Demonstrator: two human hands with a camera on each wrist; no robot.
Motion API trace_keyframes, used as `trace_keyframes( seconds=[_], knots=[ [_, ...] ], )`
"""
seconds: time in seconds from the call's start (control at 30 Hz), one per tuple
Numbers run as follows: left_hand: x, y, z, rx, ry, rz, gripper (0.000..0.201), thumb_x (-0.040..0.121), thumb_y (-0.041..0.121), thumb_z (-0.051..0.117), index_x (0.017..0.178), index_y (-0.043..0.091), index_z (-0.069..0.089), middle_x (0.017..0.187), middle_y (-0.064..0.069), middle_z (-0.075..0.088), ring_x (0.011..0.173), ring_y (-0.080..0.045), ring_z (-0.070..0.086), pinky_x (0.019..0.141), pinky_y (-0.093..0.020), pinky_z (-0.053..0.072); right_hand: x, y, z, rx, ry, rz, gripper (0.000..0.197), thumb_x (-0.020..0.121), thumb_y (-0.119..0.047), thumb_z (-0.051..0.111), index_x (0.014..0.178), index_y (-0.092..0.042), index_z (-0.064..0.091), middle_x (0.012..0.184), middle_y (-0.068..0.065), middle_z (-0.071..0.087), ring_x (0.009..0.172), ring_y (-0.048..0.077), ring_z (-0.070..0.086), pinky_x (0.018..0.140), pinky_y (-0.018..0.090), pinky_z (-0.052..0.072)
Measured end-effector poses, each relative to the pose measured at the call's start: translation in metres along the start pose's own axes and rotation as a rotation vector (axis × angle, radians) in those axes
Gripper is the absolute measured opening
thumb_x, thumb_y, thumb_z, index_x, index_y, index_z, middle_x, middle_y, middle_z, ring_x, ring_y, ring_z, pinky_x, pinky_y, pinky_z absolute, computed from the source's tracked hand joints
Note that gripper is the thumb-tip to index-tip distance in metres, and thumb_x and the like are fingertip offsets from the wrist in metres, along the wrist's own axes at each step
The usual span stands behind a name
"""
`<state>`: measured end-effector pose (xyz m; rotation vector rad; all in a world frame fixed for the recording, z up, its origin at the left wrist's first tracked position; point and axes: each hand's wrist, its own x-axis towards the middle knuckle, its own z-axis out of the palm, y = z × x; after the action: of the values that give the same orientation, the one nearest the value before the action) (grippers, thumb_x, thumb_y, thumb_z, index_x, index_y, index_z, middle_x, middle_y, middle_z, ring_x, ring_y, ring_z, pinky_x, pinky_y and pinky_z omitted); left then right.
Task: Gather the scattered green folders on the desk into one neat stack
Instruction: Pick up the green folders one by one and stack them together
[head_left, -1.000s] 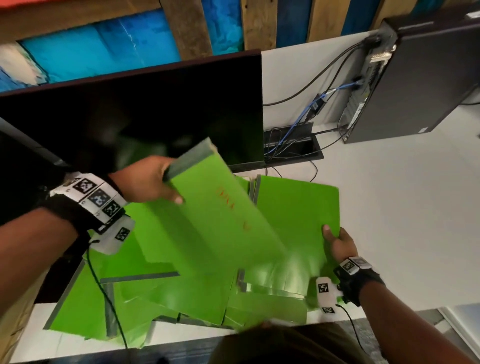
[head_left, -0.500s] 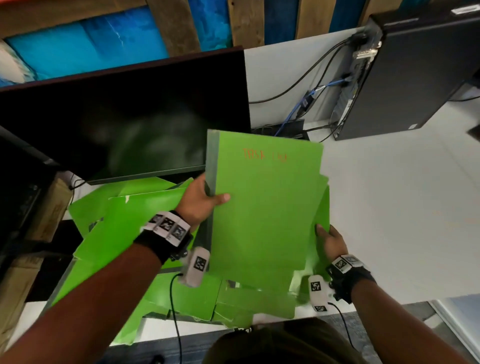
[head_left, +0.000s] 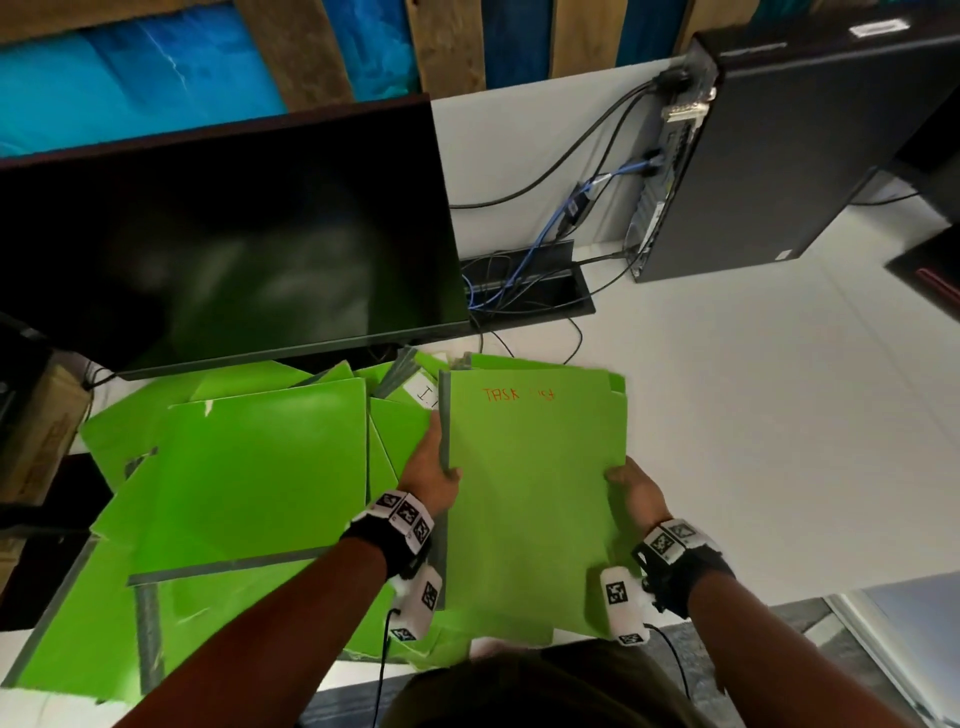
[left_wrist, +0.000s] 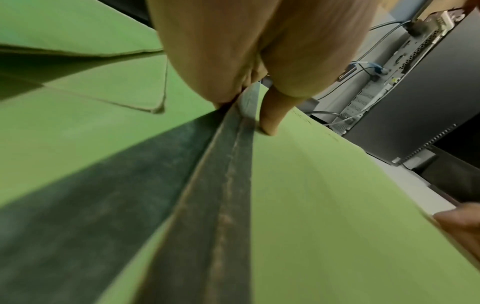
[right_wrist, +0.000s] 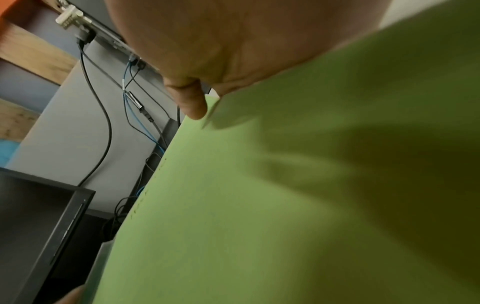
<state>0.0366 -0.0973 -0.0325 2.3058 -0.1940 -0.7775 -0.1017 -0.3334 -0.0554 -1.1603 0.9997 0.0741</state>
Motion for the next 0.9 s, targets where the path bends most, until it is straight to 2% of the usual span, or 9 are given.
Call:
trace_keyframes(
  seconds=[0.1, 0.17, 0.23, 0.4, 0.53, 0.63, 0.73, 0.8, 0.9],
  knots=[
    [-0.002, -0.008, -0.005, 0.032, -0.081, 0.019, 0.099, 0.087, 0.006, 0.062, 0.15, 0.039, -0.008, 0.161, -0.002, 0.003, 0.144, -0.026, 0.024, 0.111, -0.037, 0.033, -0.003, 0.0, -0.001, 0.083, -0.088, 0.02, 0.044, 0.061, -0.007, 0.054, 0.104, -0.004, 0.06, 0.087, 0.015, 0.068, 0.078, 0.033, 0.061, 0.066, 0.035, 0.048],
    [-0.002, -0.012, -0.012, 0.071, -0.133, 0.029, 0.1, 0.087, 0.005, 0.063, 0.149, 0.041, -0.007, 0.161, -0.002, -0.003, 0.145, -0.025, 0.019, 0.109, -0.036, 0.035, -0.006, -0.001, 0.0, 0.095, -0.074, 0.035, 0.028, 0.076, -0.009, 0.056, 0.104, -0.006, 0.062, 0.084, 0.009, 0.072, 0.086, 0.036, 0.062, 0.066, 0.033, 0.05],
    [0.0, -0.014, -0.025, 0.11, -0.174, 0.068, 0.097, 0.087, 0.008, 0.064, 0.15, 0.039, -0.002, 0.16, -0.001, 0.006, 0.146, -0.023, 0.019, 0.112, -0.036, 0.034, -0.005, -0.002, 0.002, -0.046, 0.002, 0.009, 0.025, 0.094, -0.025, 0.05, 0.11, -0.009, 0.062, 0.098, 0.005, 0.07, 0.094, 0.032, 0.063, 0.073, 0.024, 0.051],
    [0.009, -0.022, -0.094, 0.136, 0.044, 0.092, 0.063, 0.089, 0.014, 0.062, 0.145, 0.026, 0.037, 0.15, 0.003, 0.04, 0.136, -0.022, 0.041, 0.109, -0.03, 0.034, 0.021, -0.001, 0.01, -0.309, 0.224, -0.096, 0.043, 0.089, -0.042, 0.055, 0.115, -0.008, 0.06, 0.115, 0.014, 0.066, 0.101, 0.033, 0.062, 0.09, 0.04, 0.047],
    [-0.008, -0.066, -0.138, 0.112, 0.516, -0.176, 0.06, 0.079, 0.014, 0.071, 0.135, 0.014, 0.05, 0.138, -0.015, 0.05, 0.128, -0.034, 0.046, 0.107, -0.042, 0.038, 0.029, -0.023, 0.015, -0.302, 0.203, -0.117, 0.036, 0.093, -0.028, 0.055, 0.117, -0.002, 0.059, 0.109, 0.016, 0.065, 0.092, 0.029, 0.059, 0.081, 0.035, 0.044],
    [-0.042, -0.098, -0.147, 0.086, 0.725, -0.607, 0.075, 0.072, 0.029, 0.078, 0.136, 0.009, 0.044, 0.141, -0.019, 0.038, 0.132, -0.038, 0.035, 0.107, -0.049, 0.034, 0.033, -0.03, 0.015, -0.303, 0.196, -0.094, 0.036, 0.093, -0.027, 0.054, 0.118, -0.001, 0.059, 0.101, 0.016, 0.063, 0.086, 0.029, 0.057, 0.076, 0.032, 0.04],
    [-0.067, -0.15, -0.142, -0.043, 0.635, -1.021, 0.109, 0.064, 0.073, 0.066, 0.14, 0.002, 0.034, 0.142, -0.02, 0.035, 0.132, -0.043, 0.031, 0.107, -0.056, 0.031, 0.036, -0.027, 0.016, -0.311, 0.223, -0.073, 0.039, 0.092, -0.03, 0.053, 0.12, -0.002, 0.059, 0.106, 0.017, 0.064, 0.089, 0.032, 0.057, 0.078, 0.034, 0.041],
    [-0.057, -0.22, -0.139, -0.234, 0.496, -1.123, 0.141, 0.03, 0.103, 0.04, 0.129, 0.004, 0.05, 0.126, -0.021, 0.051, 0.114, -0.051, 0.047, 0.088, -0.068, 0.04, 0.034, -0.027, 0.019, -0.345, 0.25, -0.068, 0.041, 0.091, -0.031, 0.052, 0.12, -0.003, 0.058, 0.109, 0.018, 0.063, 0.092, 0.033, 0.056, 0.081, 0.035, 0.04],
    [-0.037, -0.267, -0.128, -0.112, 0.339, -1.089, 0.127, 0.018, 0.101, 0.048, 0.121, 0.026, 0.054, 0.122, -0.018, 0.056, 0.101, -0.052, 0.057, 0.075, -0.067, 0.046, 0.031, -0.029, 0.023, -0.427, 0.271, -0.061, 0.045, 0.092, -0.033, 0.05, 0.124, -0.003, 0.055, 0.125, 0.022, 0.058, 0.109, 0.039, 0.055, 0.091, 0.039, 0.039]
  ],
)
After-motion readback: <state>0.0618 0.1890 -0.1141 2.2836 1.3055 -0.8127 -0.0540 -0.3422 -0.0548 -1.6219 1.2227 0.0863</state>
